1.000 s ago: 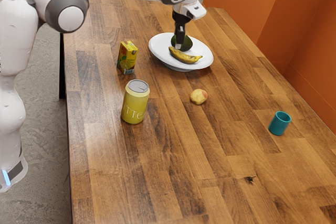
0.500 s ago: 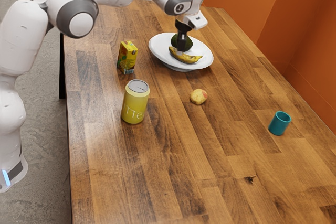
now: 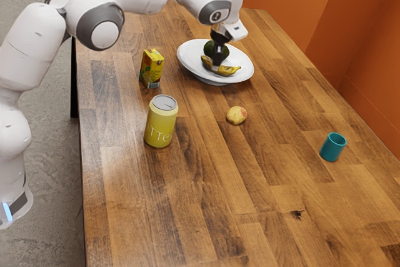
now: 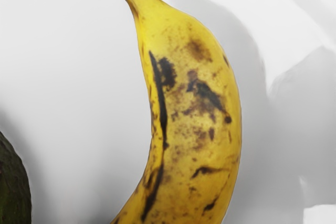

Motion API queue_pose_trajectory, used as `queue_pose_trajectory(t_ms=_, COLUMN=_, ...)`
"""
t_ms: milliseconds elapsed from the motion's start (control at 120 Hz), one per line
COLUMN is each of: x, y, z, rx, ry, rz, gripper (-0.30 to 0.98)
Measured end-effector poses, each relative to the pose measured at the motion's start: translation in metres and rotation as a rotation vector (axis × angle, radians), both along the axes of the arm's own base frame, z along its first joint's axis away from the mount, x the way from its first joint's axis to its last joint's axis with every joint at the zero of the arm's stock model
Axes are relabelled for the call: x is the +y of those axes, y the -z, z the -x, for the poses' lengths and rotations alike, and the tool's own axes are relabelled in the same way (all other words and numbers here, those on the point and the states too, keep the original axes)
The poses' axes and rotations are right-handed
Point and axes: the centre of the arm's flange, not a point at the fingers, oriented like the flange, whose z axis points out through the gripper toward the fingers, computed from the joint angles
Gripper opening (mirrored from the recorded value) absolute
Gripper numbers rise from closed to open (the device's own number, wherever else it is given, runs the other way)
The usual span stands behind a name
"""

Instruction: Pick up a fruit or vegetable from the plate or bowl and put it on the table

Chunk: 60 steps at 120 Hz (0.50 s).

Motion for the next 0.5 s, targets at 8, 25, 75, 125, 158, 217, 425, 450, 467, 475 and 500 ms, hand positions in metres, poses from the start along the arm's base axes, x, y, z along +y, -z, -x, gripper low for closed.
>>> queue_pose_trajectory(t_ms=8, x=0.000, y=0.000, z=0.000, rx=0.000, ry=0.001, rz=0.000, gripper=0.68)
queue_pose_trajectory(t_ms=25, x=-0.001, y=0.001, z=-0.001, rx=0.001, ry=0.002, rz=0.001, gripper=0.68)
queue_pose_trajectory(t_ms=75, x=-0.001, y=0.004, z=-0.001, rx=0.005, ry=0.006, rz=0.004, gripper=0.68)
queue_pose_trajectory(t_ms=125, x=-0.002, y=0.005, z=-0.002, rx=0.008, ry=0.008, rz=0.006, gripper=0.68)
queue_pose_trajectory(t_ms=158, x=-0.002, y=0.007, z=-0.002, rx=0.010, ry=0.009, rz=0.007, gripper=0.68)
queue_pose_trajectory(t_ms=217, x=-0.001, y=0.011, z=-0.002, rx=0.015, ry=0.011, rz=0.010, gripper=0.68)
queue_pose_trajectory(t_ms=425, x=-0.001, y=0.019, z=-0.004, rx=0.025, ry=0.017, rz=0.014, gripper=0.68)
queue_pose_trajectory(t_ms=450, x=-0.001, y=0.019, z=-0.004, rx=0.026, ry=0.018, rz=0.014, gripper=0.68)
queue_pose_trajectory(t_ms=467, x=-0.001, y=0.019, z=-0.004, rx=0.026, ry=0.018, rz=0.014, gripper=0.68)
queue_pose_trajectory(t_ms=475, x=-0.001, y=0.019, z=-0.004, rx=0.026, ry=0.019, rz=0.014, gripper=0.68)
queue_pose_trajectory(t_ms=500, x=-0.001, y=0.020, z=-0.004, rx=0.026, ry=0.019, rz=0.014, gripper=0.68)
